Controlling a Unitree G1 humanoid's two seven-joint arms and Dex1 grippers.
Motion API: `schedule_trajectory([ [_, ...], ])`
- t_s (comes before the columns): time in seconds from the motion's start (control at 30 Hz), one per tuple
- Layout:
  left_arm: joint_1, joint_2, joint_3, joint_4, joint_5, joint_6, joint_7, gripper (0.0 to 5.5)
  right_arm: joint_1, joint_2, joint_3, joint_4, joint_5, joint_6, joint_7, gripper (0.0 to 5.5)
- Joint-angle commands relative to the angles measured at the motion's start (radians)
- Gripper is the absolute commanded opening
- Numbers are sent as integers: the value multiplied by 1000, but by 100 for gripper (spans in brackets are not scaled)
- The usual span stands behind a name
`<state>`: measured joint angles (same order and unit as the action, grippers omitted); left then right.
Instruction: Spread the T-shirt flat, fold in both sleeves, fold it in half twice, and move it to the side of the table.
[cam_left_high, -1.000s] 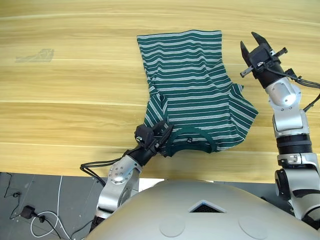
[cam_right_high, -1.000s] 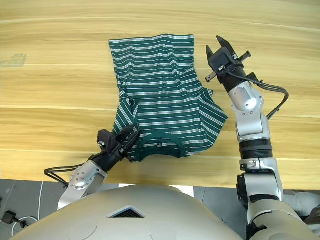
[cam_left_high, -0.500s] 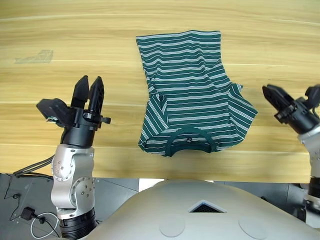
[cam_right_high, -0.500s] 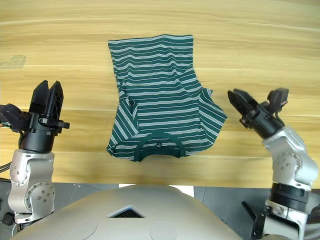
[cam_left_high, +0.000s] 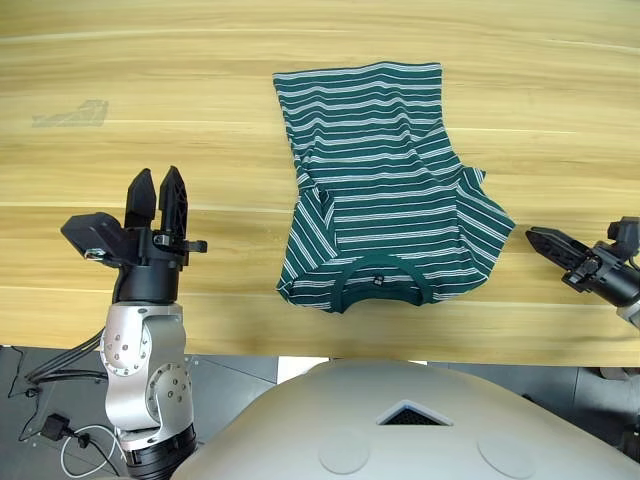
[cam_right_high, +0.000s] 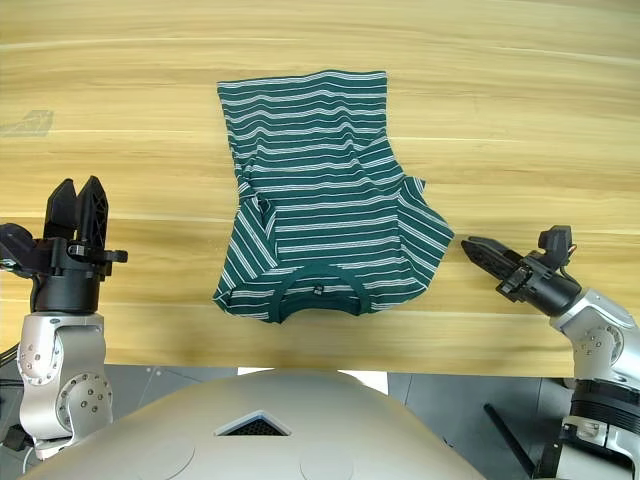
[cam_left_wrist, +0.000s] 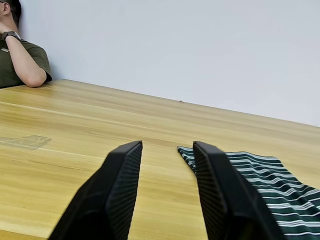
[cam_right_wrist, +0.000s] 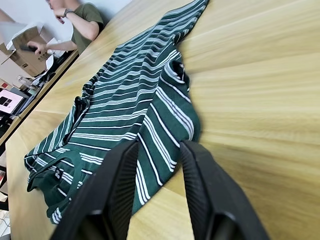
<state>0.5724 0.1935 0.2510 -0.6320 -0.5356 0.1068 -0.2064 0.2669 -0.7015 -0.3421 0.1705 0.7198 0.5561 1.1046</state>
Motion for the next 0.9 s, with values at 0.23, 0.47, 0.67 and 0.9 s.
schedule_trajectory([
  [0.23,-1,-25,-34,11,80,-13,1,186,-111,43,37,9,-19,89,-85,155],
  [0.47,1,-30,-44,11,106,-12,5,186,-130,37,35,52,-45,106,-111,155],
  [0.67,-6,-34,-44,18,116,-7,3,186,-110,21,29,86,-56,80,-45,155],
  [0.9,-7,-39,-50,29,129,-14,0,192,-110,28,42,108,-80,101,-32,245],
])
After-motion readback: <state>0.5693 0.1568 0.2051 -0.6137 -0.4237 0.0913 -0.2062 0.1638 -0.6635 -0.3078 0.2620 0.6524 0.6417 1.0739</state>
